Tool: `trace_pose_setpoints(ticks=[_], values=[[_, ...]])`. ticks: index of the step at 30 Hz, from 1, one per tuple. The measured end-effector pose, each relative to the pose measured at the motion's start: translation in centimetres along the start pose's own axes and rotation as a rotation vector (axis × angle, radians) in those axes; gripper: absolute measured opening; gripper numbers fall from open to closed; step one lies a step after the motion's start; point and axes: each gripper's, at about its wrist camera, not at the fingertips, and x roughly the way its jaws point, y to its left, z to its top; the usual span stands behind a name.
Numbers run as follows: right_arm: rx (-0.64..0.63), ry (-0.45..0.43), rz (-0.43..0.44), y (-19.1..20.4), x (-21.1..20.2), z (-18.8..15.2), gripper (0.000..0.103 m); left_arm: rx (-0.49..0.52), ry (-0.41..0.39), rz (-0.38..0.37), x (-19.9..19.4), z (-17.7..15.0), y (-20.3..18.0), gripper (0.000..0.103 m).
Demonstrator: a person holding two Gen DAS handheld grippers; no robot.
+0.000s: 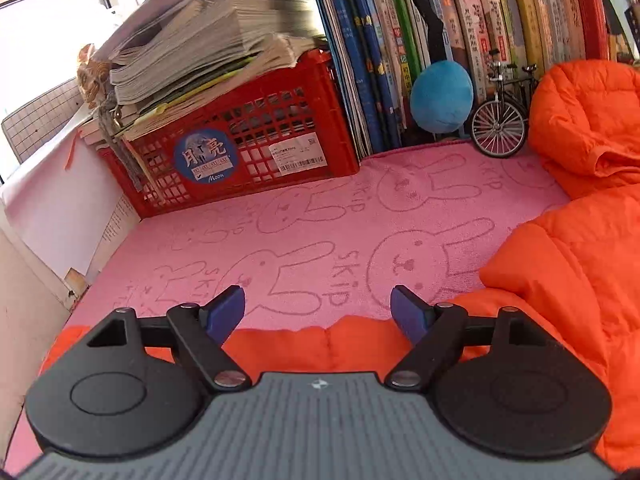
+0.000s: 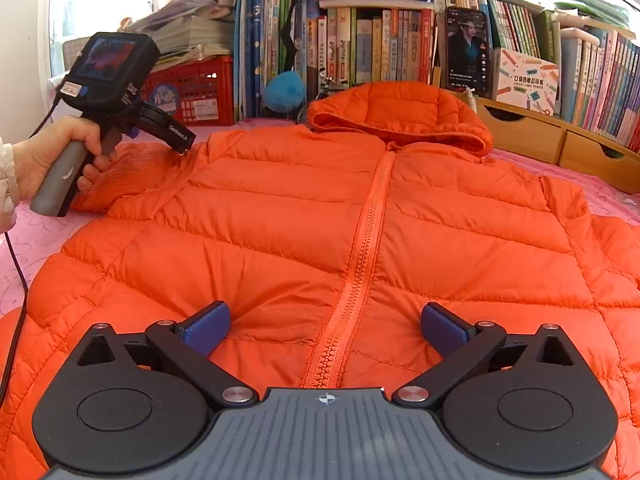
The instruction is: Fold clothes
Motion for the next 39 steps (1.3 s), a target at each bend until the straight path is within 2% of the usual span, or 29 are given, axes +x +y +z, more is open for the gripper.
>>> trace_pose_setpoints(ticks=[2, 5, 9, 11, 14, 16, 19, 24, 29, 31, 33, 39], values=[[0.013, -0.002, 0.010, -0.3, 0.0, 0.0, 0.103, -0.003, -0.080, -0.063, -3.8, -0.7, -0.1, 0.080], [0.075, -0.041, 0.029, -1.3, -0.7, 0.0, 0.103, 0.033, -0.185, -0.159, -9.2, -2.0, -1.8, 0.090], [0.263, -0.136, 0.017, -6.4, -3.8, -0.5, 0.103, 0.097, -0.253, -0.336, -14.4, -2.3, -5.8, 0.090], [0.348, -0.179, -0.042, -10.4, -5.5, -0.7, 0.103, 0.178, -0.307, -0.399, -16.1, -1.9, -8.9, 0.090], [0.443, -0.215, -0.204, -17.4, -7.7, -1.6, 0.103, 0.308, -0.386, -0.457, -18.1, -1.6, -14.4, 0.090], [0.535, -0.233, -0.281, -22.4, -8.9, -2.8, 0.103, 0.350, -0.387, -0.530, -18.9, -1.2, -18.0, 0.090], [0.689, -0.259, -0.351, -28.6, -10.6, -4.9, 0.103, 0.377, -0.354, -0.632, -19.2, -0.7, -23.2, 0.090], [0.815, -0.297, -0.409, -34.7, -12.1, -7.2, 0.103, 0.464, -0.323, -0.654, -18.8, -0.9, -30.3, 0.090], [0.863, -0.287, -0.397, -37.8, -11.0, -7.7, 0.103, 0.476, -0.258, -0.657, -17.2, -1.7, -33.7, 0.090], [0.869, -0.280, -0.397, -38.6, -10.5, -7.6, 0.103, 0.480, -0.224, -0.646, -16.5, -2.5, -34.6, 0.090], [0.877, -0.273, -0.398, -39.4, -9.9, -7.6, 0.103, 0.480, -0.225, -0.643, -16.2, -3.1, -34.8, 0.091], [0.926, -0.253, -0.380, -41.2, -8.3, -7.6, 0.103, 0.448, -0.194, -0.672, -15.8, -2.9, -34.5, 0.092]])
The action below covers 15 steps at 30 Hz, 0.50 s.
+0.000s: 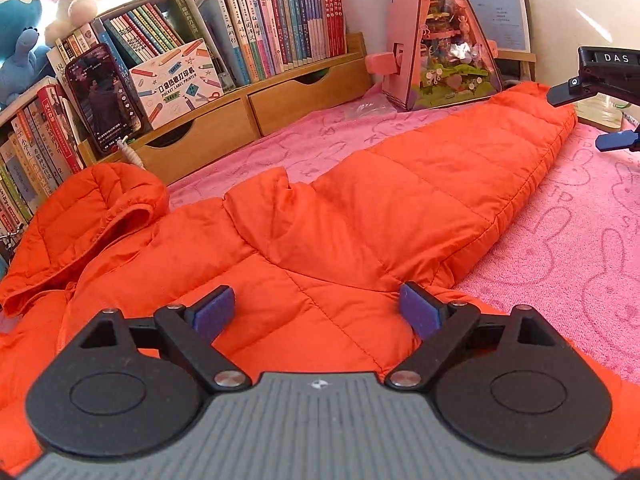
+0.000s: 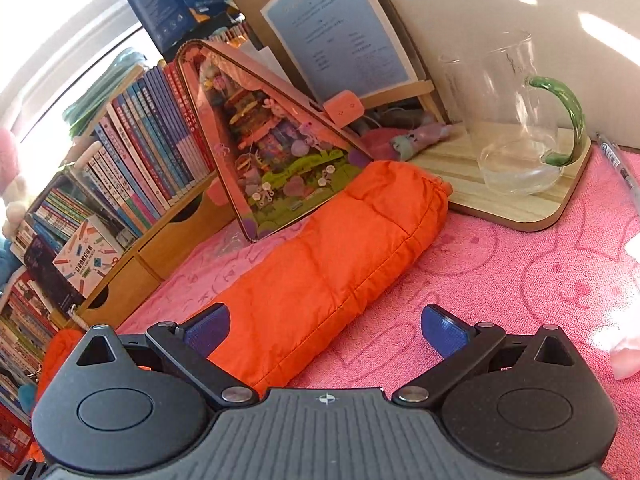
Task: Fold clothes
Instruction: 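Grasp the sleeve cuff with the right gripper, lift and fold it across the jacket body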
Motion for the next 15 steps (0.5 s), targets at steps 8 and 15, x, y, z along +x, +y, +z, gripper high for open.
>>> trace_pose_setpoints(ticks=[8, 15], values=[[-0.066, -0.009, -0.154, 1.6, 3.0, 1.0, 0.044, 0.004, -0.013, 0.013, 0.0, -0.1, -0.2, 0.092], [-0.078, -0.058, 0.052, 5.3, 0.1, 2.3, 0.012, -0.038, 0.000, -0.011, 0.2, -0.1, 0.5, 0.095]])
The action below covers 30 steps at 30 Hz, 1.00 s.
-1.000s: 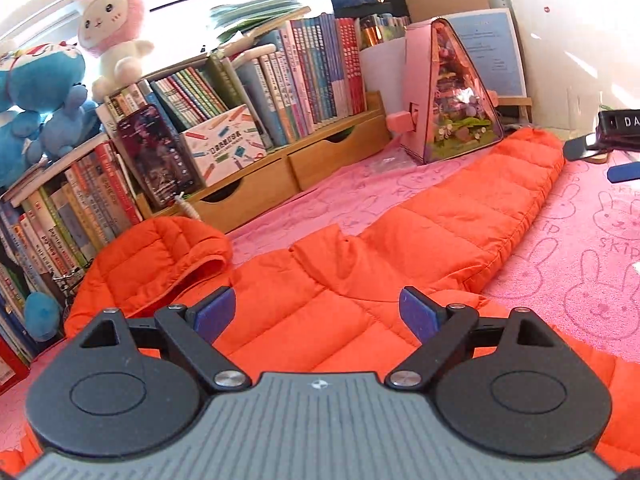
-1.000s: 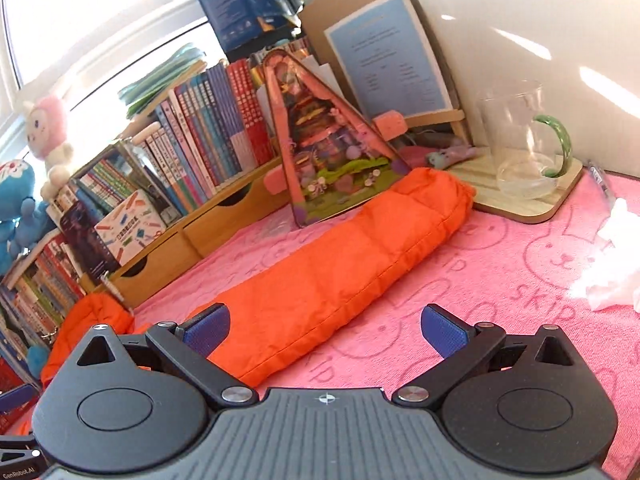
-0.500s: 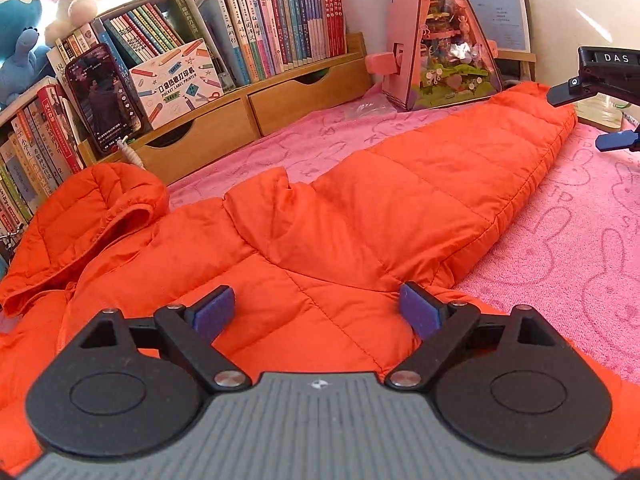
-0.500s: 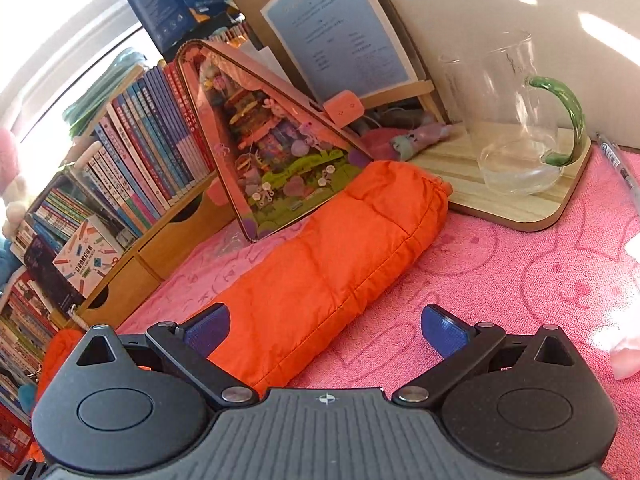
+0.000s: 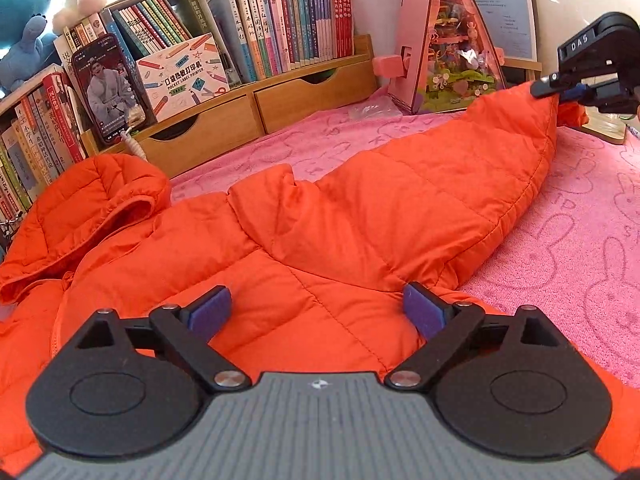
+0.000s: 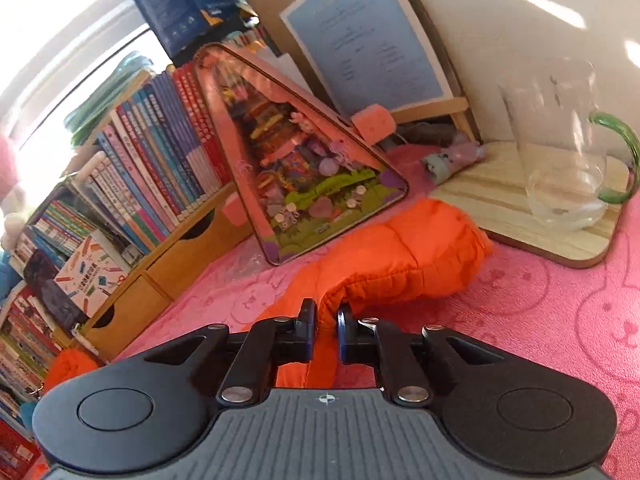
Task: Fold clothes
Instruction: 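Grasp the sleeve cuff with the right gripper, lift and fold it across the jacket body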
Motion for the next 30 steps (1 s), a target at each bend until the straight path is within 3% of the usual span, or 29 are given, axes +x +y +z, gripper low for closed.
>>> trace_pose_setpoints(ticks=[5, 10, 13, 16, 19, 21, 25, 30], values=[[-0.223, -0.043, 0.268, 10.4, -4.0, 1.6, 0.011, -0.034, 0.008, -0.012, 0.1, 0.0, 0.5, 0.097], [-0.382, 0.010, 0.512, 21.1, -6.8, 0.9, 0.011, -0.188, 0.000, -0.079, -2.7, -1.4, 3.4, 0.096], [-0.478, 0.065, 0.580, 25.9, -7.1, -1.5, 0.011, -0.298, -0.043, -0.135, -6.9, -4.1, 7.3, 0.096], [-0.562, 0.149, 0.620, 29.4, -6.2, -6.0, 0.012, -0.383, -0.091, -0.096, -11.5, -7.7, 11.9, 0.096], [-0.662, 0.250, 0.636, 31.0, -4.9, -12.0, 0.016, -0.536, -0.082, -0.035, -14.7, -11.9, 17.0, 0.096], [-0.738, 0.305, 0.628, 31.5, -4.1, -15.9, 0.023, -0.641, -0.061, 0.018, -16.0, -14.5, 19.6, 0.096], [-0.856, 0.339, 0.618, 30.5, -5.0, -21.1, 0.069, -0.748, -0.083, 0.070, -17.8, -16.8, 22.0, 0.096], [-0.846, 0.287, 0.643, 28.1, -7.1, -20.2, 0.086, -0.679, -0.112, 0.104, -17.7, -14.7, 21.8, 0.096]])
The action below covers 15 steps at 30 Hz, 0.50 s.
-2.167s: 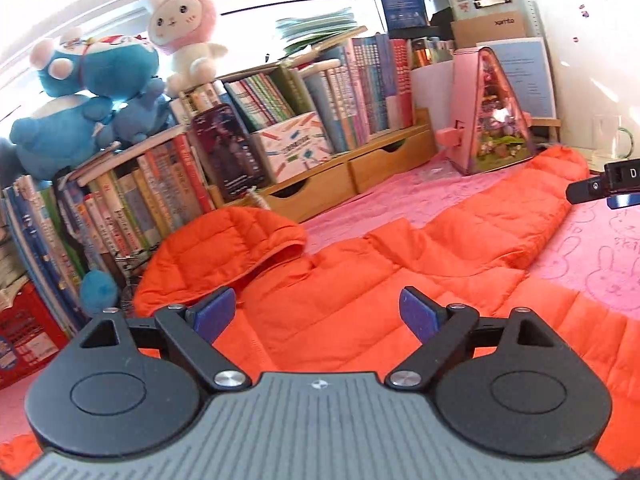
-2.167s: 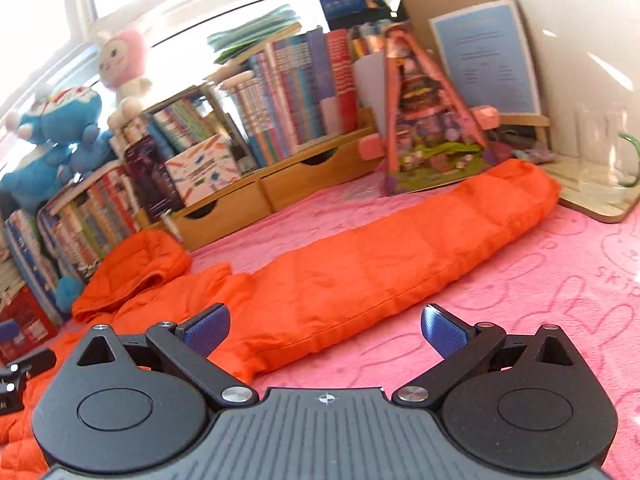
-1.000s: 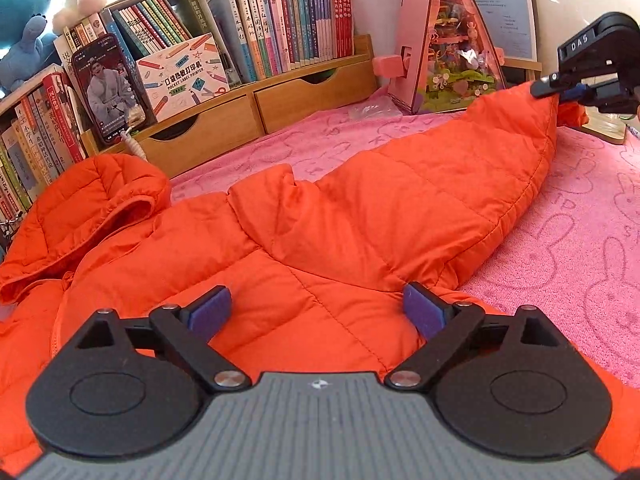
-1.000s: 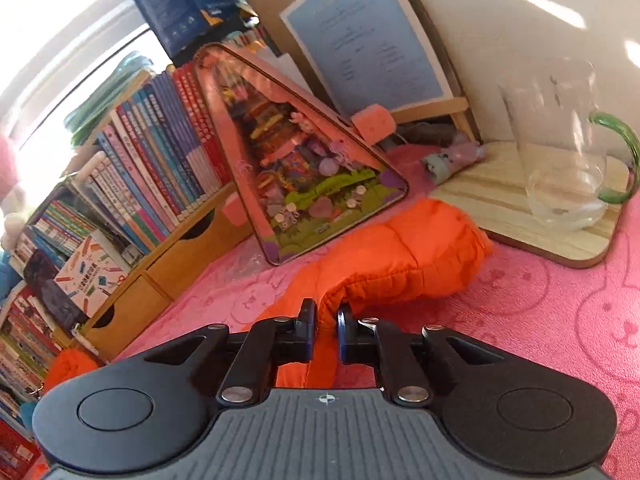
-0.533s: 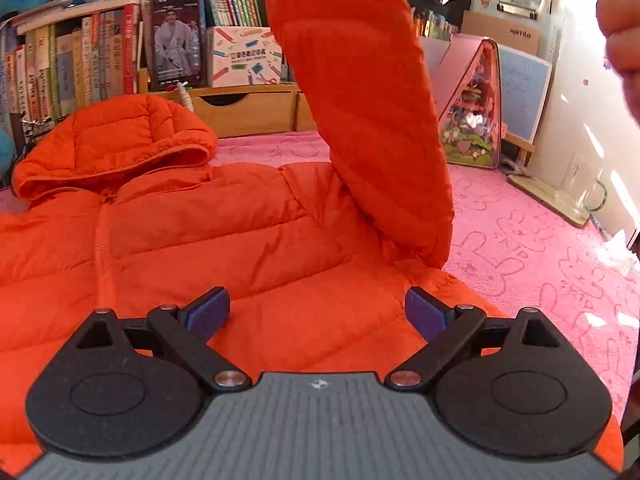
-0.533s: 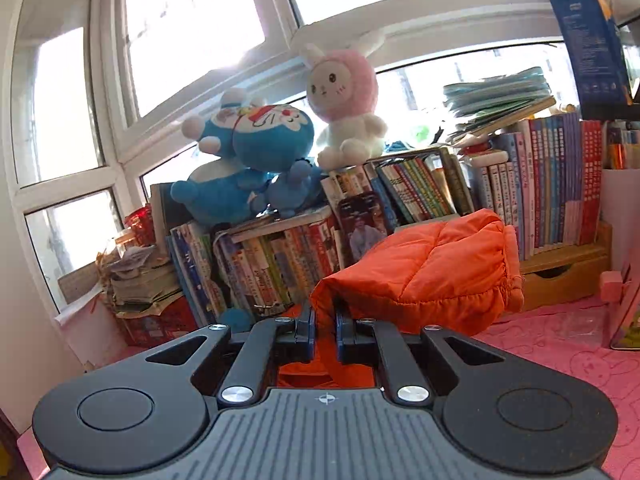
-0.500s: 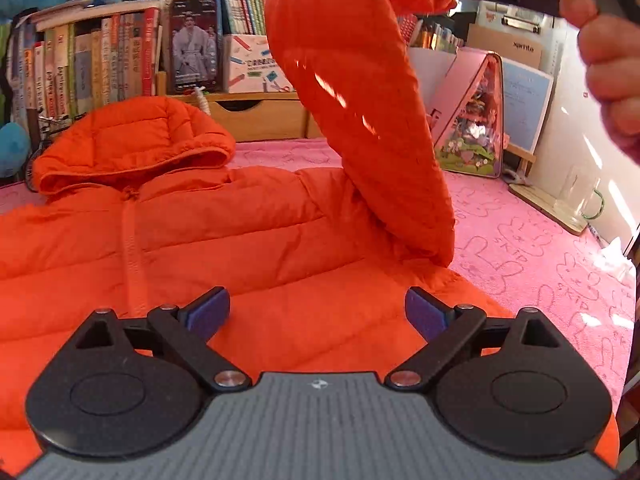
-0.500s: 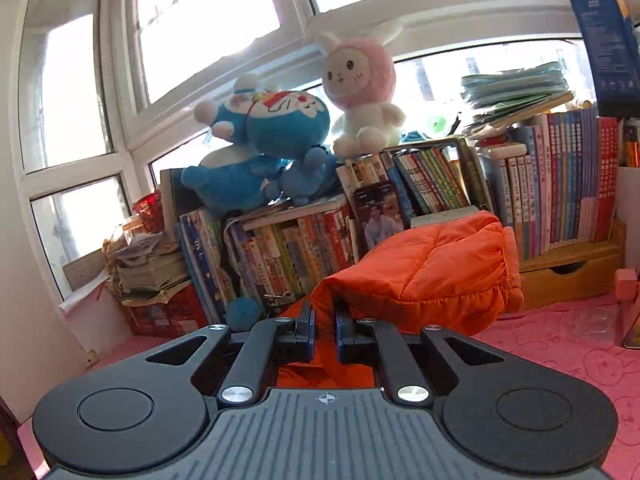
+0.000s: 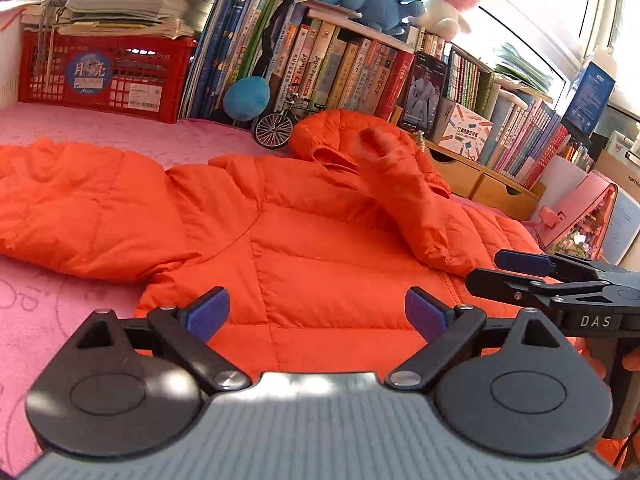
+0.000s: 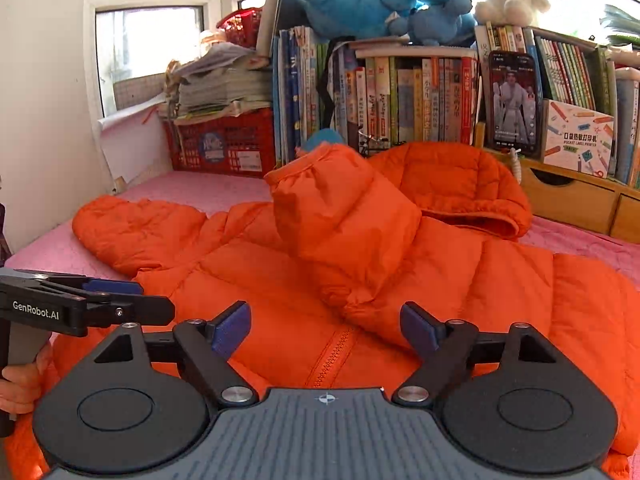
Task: Fold clothes
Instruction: 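Grasp the sleeve cuff with the right gripper, lift and fold it across the jacket body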
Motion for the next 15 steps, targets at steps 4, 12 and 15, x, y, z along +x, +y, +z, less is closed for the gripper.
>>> trace_pose_setpoints(ticks=[4, 12, 15], values=[[0.051, -0.040, -0.051, -2.1, -2.4, -0.5, 0.093, -0.018, -0.019, -0.021, 1.7, 1.9, -1.0, 0.097], [0.220, -0.066, -0.212, -7.1, -3.8, -3.8, 0.093, -0.194, 0.040, 0.014, 8.4, 5.7, -1.4, 0.099], [0.251, -0.090, -0.262, -7.9, -4.2, -4.4, 0.093, -0.271, 0.110, 0.060, 11.0, 6.2, -1.0, 0.099]])
